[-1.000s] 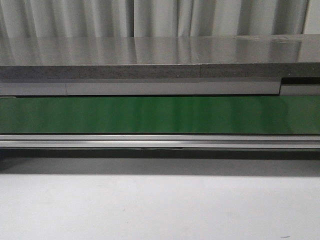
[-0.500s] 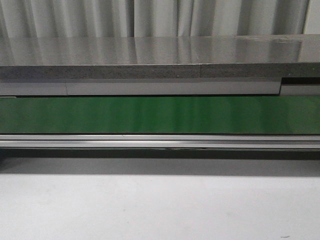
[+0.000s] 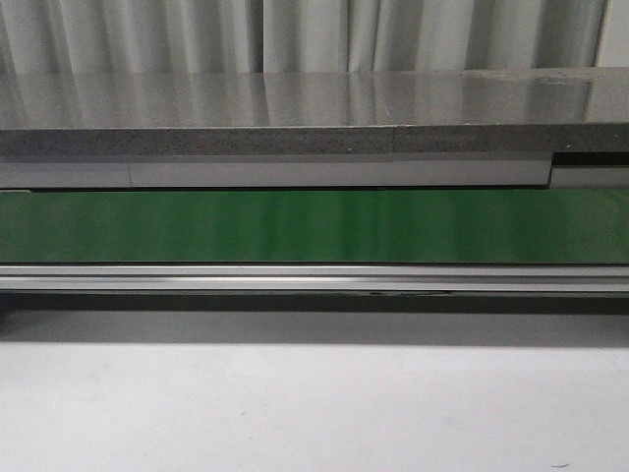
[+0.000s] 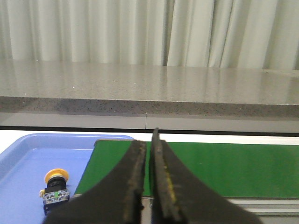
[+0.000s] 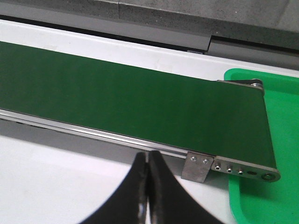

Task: Move button from right to left

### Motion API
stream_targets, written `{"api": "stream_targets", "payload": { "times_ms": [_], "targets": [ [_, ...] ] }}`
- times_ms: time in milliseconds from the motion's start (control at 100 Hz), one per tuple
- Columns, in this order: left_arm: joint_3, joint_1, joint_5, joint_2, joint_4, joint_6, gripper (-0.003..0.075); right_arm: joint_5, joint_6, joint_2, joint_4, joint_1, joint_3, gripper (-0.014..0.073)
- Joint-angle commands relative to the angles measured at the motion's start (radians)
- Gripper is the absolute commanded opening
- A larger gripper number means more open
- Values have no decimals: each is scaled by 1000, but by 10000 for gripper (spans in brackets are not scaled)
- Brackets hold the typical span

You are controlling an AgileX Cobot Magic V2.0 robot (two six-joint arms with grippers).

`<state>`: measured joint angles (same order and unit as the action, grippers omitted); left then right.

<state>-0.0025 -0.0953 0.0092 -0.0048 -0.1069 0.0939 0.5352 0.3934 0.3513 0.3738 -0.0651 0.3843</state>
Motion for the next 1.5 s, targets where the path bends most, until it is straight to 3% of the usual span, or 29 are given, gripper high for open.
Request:
{"api": "stream_targets", "payload": {
  "times_ms": [0,920,1140,1240,1410,1490],
  "targets": [
    [41,0,-72,-36,9,11,5,-75,-4,7,17,-4,25,-68],
    [41,0,-72,-36,9,11,5,-75,-4,7,17,-4,25,-68],
    [41,0,-72,-36,9,11,5,-101,-12,7,-54,31,23,-68],
    [41,0,-72,-36,9,11,5,-117,-97,4,-144,67,9,-68],
    [41,0,-72,-36,9,11,5,-232,-427,-27,-385,117,-74,-68],
    [41,0,-72,-36,9,11,5,-295,-507,-57,-440,123,-121,-68]
  ]
}}
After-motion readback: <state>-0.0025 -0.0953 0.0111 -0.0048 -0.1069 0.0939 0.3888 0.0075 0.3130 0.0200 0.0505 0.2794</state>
